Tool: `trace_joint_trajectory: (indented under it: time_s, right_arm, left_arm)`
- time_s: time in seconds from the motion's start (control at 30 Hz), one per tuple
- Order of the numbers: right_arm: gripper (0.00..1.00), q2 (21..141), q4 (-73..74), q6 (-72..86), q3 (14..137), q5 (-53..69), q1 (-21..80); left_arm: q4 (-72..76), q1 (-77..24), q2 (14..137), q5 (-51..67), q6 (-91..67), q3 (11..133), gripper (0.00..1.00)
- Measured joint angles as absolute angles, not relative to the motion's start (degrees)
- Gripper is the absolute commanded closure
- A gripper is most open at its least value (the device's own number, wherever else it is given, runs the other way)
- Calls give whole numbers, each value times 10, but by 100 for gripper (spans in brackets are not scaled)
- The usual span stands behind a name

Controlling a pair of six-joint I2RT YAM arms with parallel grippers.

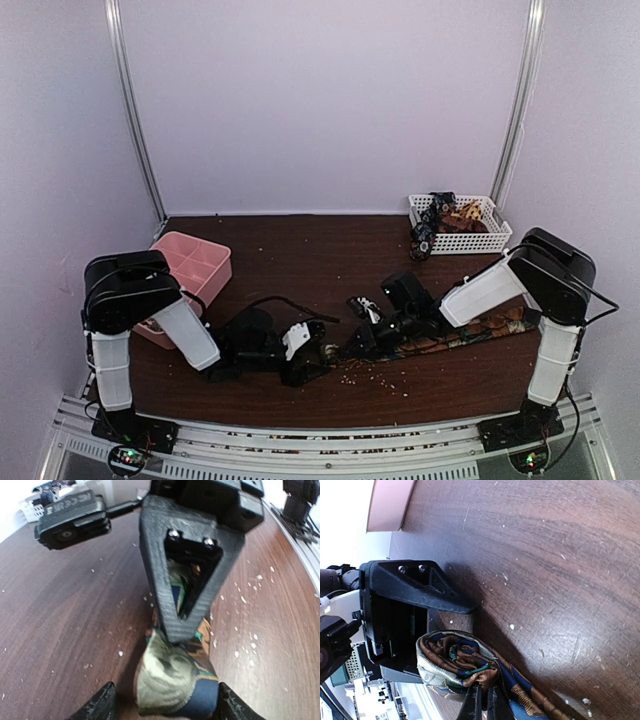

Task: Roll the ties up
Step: Roll the tie at the center of the board.

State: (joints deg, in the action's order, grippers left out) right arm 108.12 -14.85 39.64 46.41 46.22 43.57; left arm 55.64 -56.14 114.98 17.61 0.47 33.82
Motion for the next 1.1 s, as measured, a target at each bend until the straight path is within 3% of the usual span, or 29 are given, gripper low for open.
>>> trace_joint_trajectory:
  time_s: [0.17, 0.3, 0.6, 0.7, 0.97, 1.1]
  right_arm:
    - [100, 1081, -145, 385, 465, 462, 436]
    - [100, 1081, -137, 377, 469, 461, 436]
    - [100, 1081, -123, 372, 474, 462, 431]
    - [92, 1078, -117, 372, 474, 464, 425]
    - [60, 1011, -42, 356, 457, 423, 413]
    - [53, 976, -28, 360, 456, 419, 413]
  left_arm:
    - [649, -575, 1195, 150, -17, 336, 33]
    - [695, -577, 1221, 143, -27, 344, 40]
    - [691, -581, 1237, 159, -18, 371, 73]
    - [651, -581, 1228, 165, -5, 388, 77]
    - [455, -581, 1157, 167, 21, 421, 79]
    - [362, -581, 1130, 167, 36, 439, 79]
